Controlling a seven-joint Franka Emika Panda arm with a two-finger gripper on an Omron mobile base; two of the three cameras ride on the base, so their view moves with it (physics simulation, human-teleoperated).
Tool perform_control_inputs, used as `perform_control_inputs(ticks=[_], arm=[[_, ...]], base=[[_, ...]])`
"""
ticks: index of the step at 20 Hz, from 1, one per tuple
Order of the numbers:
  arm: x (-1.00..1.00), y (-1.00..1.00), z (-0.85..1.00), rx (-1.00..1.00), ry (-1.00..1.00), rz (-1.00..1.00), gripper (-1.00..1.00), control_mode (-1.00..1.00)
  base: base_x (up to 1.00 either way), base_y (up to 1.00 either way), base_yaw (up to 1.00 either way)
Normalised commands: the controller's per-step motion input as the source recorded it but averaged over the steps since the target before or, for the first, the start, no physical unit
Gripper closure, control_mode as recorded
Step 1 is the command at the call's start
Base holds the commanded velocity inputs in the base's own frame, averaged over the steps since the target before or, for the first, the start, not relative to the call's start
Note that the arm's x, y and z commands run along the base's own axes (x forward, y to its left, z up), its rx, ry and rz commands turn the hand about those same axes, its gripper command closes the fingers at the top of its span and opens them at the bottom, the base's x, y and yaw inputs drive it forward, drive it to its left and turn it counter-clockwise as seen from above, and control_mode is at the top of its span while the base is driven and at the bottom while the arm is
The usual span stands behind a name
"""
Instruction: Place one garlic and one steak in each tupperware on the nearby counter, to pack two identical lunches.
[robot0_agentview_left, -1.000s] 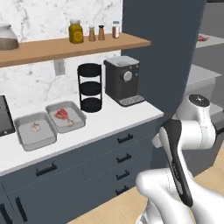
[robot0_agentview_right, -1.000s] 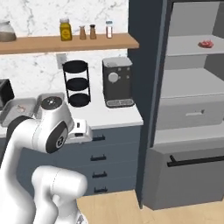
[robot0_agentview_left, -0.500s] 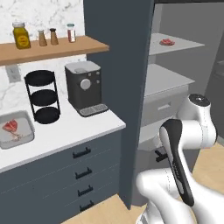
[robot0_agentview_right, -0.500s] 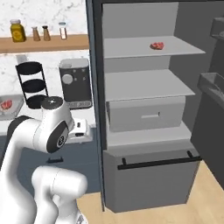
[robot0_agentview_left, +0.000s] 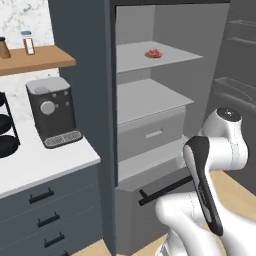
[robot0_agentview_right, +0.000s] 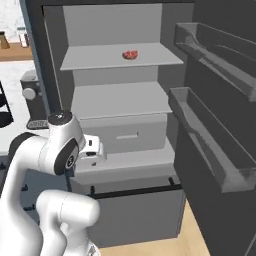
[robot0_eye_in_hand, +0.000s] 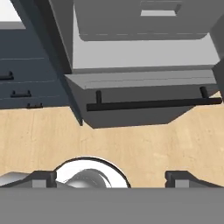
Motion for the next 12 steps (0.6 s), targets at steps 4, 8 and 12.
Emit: perform_control_inputs(ticks=[4,8,12], arm=[[0.0,0.0,0.0,0.0,0.0,0.0,-1.0,1.0],[0.0,0.0,0.0,0.0,0.0,0.0,-1.0,1.0],[0.0,0.0,0.0,0.0,0.0,0.0,-1.0,1.0]], base=[[0.72,0.0,0.1],[0.69,-0.14,0.14],[-0.01,-0.47,0.05]])
